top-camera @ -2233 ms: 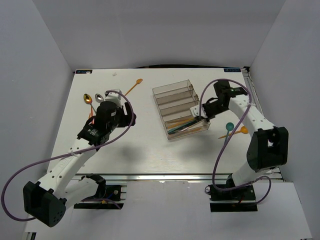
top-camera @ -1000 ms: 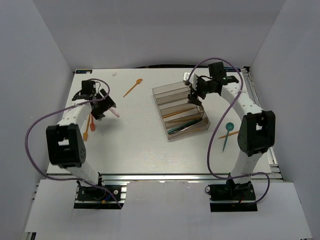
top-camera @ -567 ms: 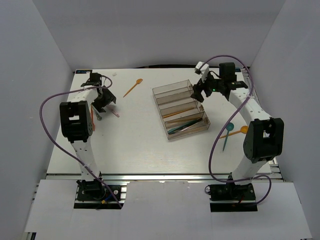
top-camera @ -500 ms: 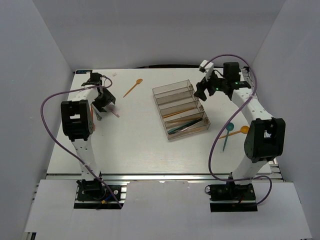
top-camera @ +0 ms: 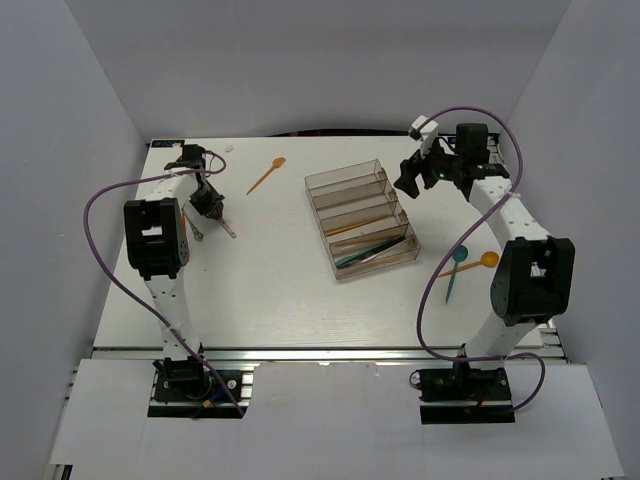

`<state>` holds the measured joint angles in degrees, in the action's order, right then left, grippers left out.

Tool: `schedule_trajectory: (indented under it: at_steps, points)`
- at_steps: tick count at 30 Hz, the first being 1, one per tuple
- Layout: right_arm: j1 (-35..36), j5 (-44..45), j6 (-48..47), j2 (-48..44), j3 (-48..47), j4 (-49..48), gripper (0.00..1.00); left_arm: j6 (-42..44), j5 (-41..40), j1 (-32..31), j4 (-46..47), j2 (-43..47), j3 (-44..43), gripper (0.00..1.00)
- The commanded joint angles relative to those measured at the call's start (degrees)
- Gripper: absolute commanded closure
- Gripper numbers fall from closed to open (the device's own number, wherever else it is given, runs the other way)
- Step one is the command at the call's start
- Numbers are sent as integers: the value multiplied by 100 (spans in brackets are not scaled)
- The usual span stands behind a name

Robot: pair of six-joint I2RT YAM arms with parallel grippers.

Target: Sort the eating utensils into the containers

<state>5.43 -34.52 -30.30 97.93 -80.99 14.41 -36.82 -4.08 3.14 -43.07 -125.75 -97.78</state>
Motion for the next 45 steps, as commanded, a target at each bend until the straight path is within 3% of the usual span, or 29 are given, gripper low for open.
schedule_trajectory:
  at_steps: [1,3,7,9,10,11,13,14,16,17,19,23,27,34,41,44,45]
  points:
    - [-7,-168,-194,-432,-118,-185,11,236,-129,-24,-308,173,435,93]
    - [2,-195,-466,-651,-180,-228,11,376,37,-41,-255,314,479,100]
    - [-33,-152,-1346,-1196,-32,-876,11,807,301,-208,69,832,382,100]
    - [-60,199,-953,-1451,414,-1465,11,1078,390,-495,280,1219,356,100]
    - [-103,218,-829,-1470,513,-1738,11,1341,825,-585,586,1350,382,100]
    - [-156,-443,-1202,-1444,462,-1384,11,1570,1012,-682,754,1595,417,100]
    - [-288,-1176,-1425,-1224,23,-226,23,1817,1669,-1024,1299,1808,558,100]
    - [-297,-1684,-1417,-1154,-39,-20,34,2175,1821,-1287,1449,1957,593,100]
    - [-323,-2048,-1356,-1171,39,175,46,2459,2216,-1569,1887,2054,646,100]
    - [-323,-2111,-1286,-1232,127,176,58,2834,2497,-1866,1994,2072,637,100]
    - [-323,-2216,-1276,-1320,408,184,62,3161,2744,-2140,2275,2011,576,100]
    - [-332,-2164,-1224,-1522,716,158,59,3829,3044,-2781,2408,1564,-46,100]
    - [-385,-2146,-1197,-1663,918,132,58,4759,2738,-3230,2400,1010,-722,100]
    - [-482,-2190,-1065,-1848,1182,79,56,5351,2201,-3486,2373,113,-1542,100]
    - [-657,-2261,-1021,-1883,1331,35,55,5475,2016,-3530,2347,-107,-1385,97]
    - [-684,-2287,-1013,-1857,1375,9,55,5545,1920,-3539,2356,51,-1035,89]
    - [-692,-2287,-1004,-1856,1393,9,55,5554,1893,-3539,2356,86,-955,80]
